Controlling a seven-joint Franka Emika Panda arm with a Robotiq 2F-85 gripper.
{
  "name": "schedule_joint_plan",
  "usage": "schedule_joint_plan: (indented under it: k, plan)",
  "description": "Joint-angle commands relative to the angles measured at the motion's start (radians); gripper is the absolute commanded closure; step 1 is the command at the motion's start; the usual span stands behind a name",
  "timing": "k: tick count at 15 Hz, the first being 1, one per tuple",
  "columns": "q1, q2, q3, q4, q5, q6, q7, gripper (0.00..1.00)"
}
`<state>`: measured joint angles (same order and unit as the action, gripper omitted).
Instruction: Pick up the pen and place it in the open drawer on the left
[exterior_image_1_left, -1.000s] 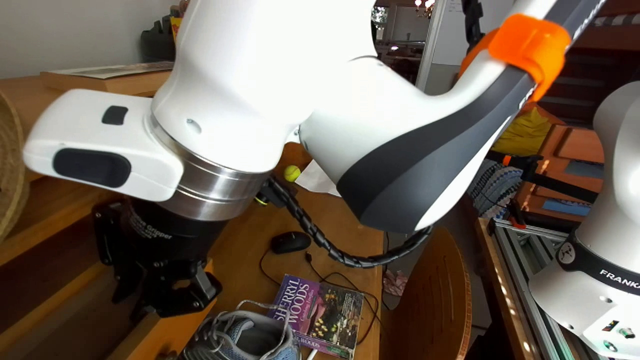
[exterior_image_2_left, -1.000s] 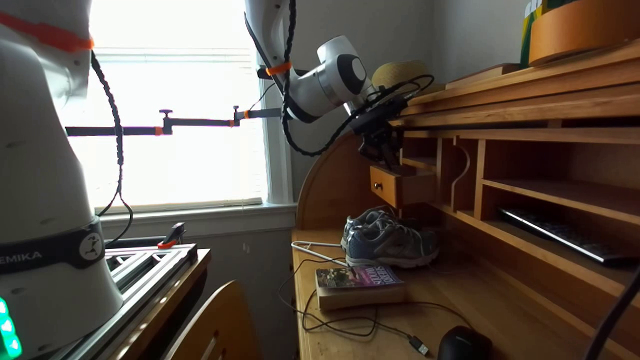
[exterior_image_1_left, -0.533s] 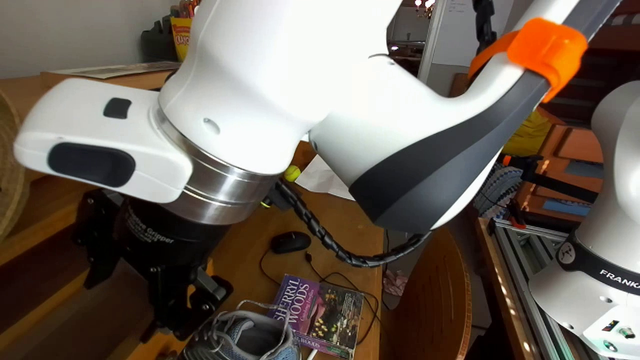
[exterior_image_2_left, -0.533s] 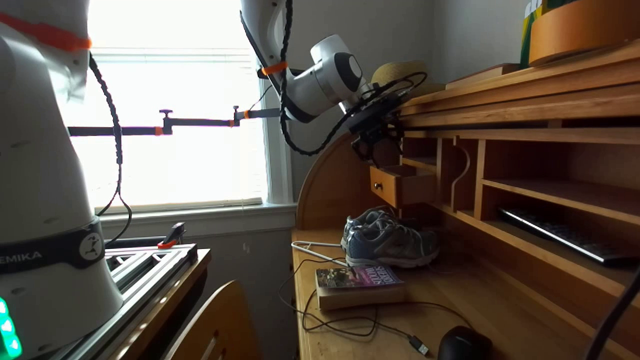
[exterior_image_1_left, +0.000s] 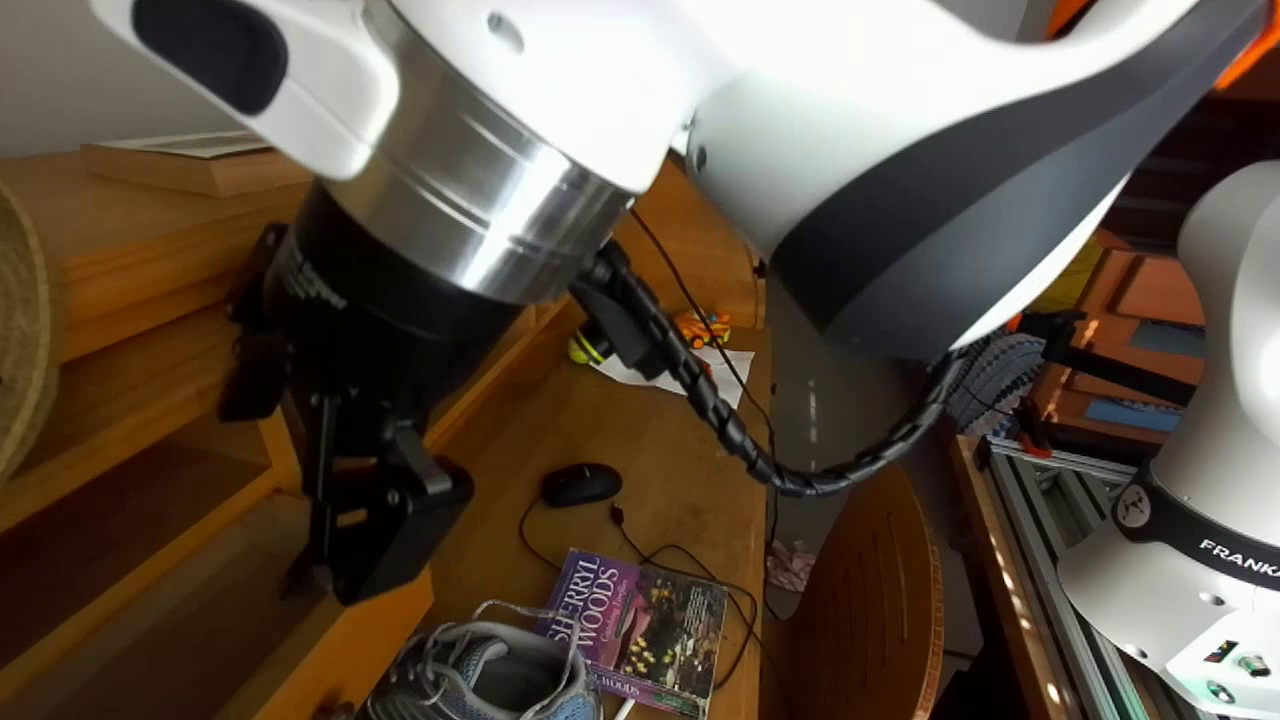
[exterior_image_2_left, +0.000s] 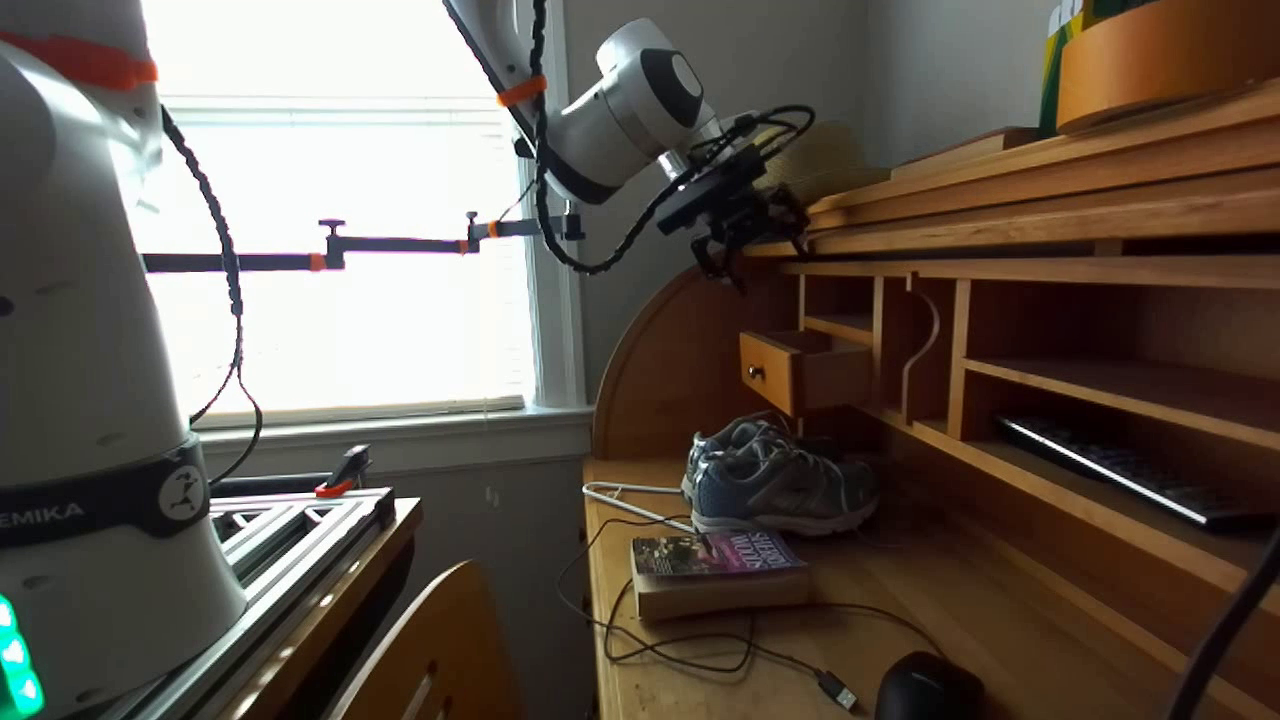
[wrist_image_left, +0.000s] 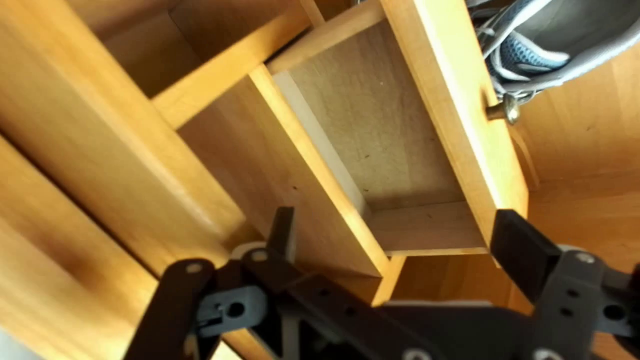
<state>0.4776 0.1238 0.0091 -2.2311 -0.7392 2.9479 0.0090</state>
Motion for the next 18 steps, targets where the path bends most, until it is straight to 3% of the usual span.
schedule_joint_plan:
  k: [1,2,3,6,11,14,15,18]
  plan:
    - [0.000,-0.138,0.018,-0.095,0.125,-0.173,0.037,0.00]
    - [0.006,-0.161,0.023,-0.099,0.167,-0.234,0.036,0.00]
    - [-0.069,-0.188,0.113,-0.110,0.245,-0.298,0.009,0.00]
    - [-0.103,-0.279,0.164,-0.147,0.432,-0.438,-0.019,0.00]
    - [-0.112,-0.447,0.161,-0.184,0.766,-0.592,-0.126,0.00]
    - [-0.159,-0.565,0.155,-0.208,0.785,-0.680,-0.069,0.00]
    - [-0.157,-0.465,0.178,-0.151,0.759,-0.633,-0.087,0.00]
    - [-0.168,-0.493,0.181,-0.154,0.759,-0.642,-0.090,0.00]
